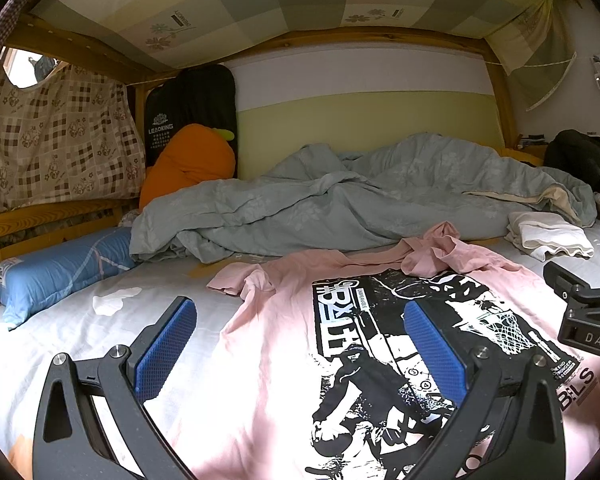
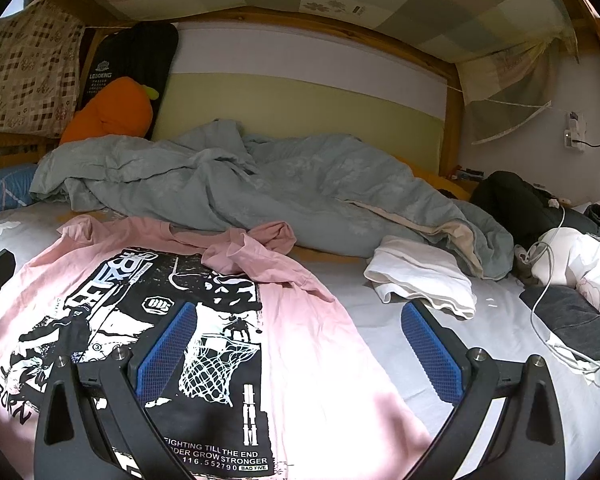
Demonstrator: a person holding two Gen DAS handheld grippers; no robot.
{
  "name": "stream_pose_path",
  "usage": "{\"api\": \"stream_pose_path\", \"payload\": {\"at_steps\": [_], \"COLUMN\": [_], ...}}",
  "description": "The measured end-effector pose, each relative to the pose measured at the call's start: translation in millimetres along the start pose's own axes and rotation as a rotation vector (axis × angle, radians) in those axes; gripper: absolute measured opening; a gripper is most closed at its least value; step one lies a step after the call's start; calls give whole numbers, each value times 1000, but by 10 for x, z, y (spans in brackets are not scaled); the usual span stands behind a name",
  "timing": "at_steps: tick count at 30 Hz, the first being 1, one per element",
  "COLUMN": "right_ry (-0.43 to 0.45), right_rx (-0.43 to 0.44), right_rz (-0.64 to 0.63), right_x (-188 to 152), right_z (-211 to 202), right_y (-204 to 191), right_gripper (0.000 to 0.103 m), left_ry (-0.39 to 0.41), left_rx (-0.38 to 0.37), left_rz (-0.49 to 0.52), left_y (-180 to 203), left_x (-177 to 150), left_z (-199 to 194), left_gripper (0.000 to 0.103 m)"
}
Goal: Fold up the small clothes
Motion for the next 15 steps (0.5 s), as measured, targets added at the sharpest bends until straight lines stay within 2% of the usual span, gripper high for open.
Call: {"api": "stream_pose_path", "payload": {"at_steps": [15], "right_ry": [-2], "right_rx": [0], "right_rz": [2], "right_x": [-6], "right_z": [3], "right_y": [-4], "right_gripper": [103], "left_ry": [0], "left_rx": [0], "left_rz": [0], "left_y": [-1], "left_x": [-2], "left_z": [5], "left_gripper": [103]}}
Point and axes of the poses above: each gripper's, at about its wrist camera, not at the fingertips, and z roughly the way its jaws point, y to its right, x to its top, the point moved 7 cm from there along z, roughly the way its jaws point, and after that the axes turned 3 degrees about -y, right-handed, at the moved point
